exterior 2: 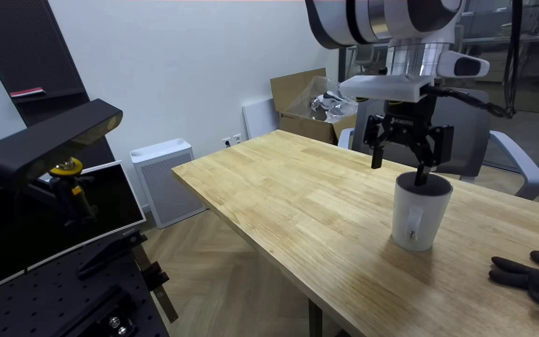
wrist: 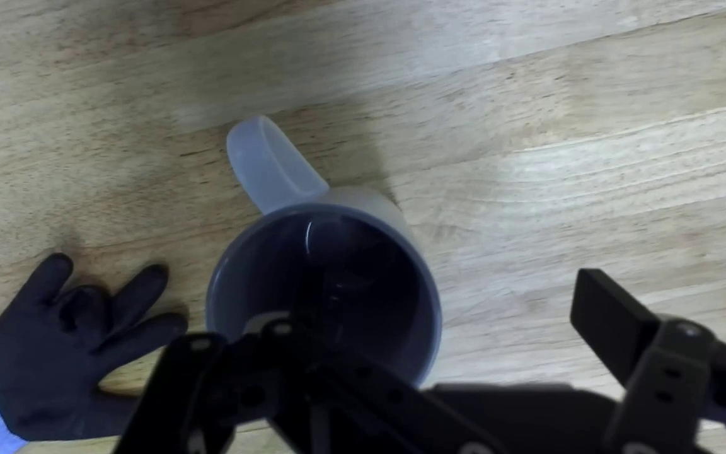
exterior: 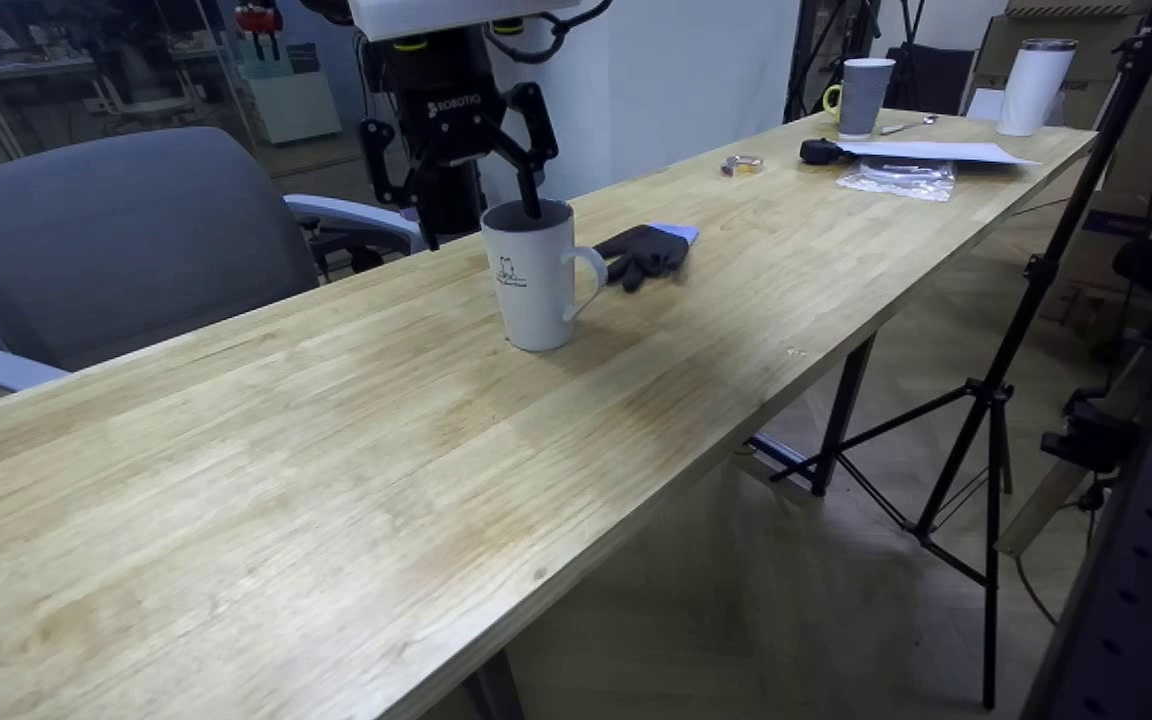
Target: Move the mug to the left
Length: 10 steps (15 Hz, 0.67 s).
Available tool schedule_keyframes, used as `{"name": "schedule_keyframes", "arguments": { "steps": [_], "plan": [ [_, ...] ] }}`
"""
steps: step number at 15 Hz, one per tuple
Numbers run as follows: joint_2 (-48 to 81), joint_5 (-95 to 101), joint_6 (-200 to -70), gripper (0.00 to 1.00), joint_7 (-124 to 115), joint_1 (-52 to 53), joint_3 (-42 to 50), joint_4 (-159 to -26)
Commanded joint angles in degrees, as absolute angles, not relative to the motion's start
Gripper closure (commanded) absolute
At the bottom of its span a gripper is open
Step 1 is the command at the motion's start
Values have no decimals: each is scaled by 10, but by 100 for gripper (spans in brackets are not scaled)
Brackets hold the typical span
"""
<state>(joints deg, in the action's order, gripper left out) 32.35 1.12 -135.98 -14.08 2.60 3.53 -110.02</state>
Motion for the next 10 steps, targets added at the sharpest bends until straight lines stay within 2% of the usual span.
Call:
{"name": "schedule_keyframes", "arguments": {
  "steps": [1,10],
  "plan": [
    [339,17,-1364,0,-155,34,42,-1081],
    [342,18,-1381,0,-155,34,44,-1084]
  ]
}}
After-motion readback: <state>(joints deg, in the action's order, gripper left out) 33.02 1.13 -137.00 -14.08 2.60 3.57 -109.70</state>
